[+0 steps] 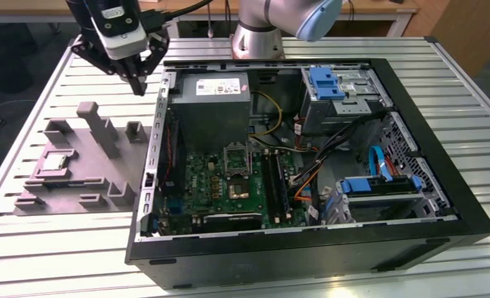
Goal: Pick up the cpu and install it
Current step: 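Reach for the cpu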
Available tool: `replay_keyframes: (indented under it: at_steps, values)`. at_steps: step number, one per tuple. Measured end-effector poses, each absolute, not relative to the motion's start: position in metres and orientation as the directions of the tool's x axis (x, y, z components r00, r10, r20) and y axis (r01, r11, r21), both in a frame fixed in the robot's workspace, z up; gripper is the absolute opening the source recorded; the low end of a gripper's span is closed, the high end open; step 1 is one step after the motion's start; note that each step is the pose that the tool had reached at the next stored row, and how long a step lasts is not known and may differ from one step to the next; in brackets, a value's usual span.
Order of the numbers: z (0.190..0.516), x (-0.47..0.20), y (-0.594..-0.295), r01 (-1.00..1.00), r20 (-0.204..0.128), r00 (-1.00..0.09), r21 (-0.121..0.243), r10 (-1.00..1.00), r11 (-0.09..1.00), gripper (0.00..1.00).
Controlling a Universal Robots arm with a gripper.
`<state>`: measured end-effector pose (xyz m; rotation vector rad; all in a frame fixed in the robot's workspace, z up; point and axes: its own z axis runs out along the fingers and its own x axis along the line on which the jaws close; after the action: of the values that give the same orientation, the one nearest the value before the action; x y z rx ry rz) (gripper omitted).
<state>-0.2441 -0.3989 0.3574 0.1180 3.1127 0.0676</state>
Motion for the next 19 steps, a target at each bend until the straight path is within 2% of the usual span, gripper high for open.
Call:
replay_keyframes:
  at_steps: [19]
  values:
    - [0.3559,-0.2515,-0.3989,0.075,-0.024,-0.997,0.044,0.076,0.996,0.11]
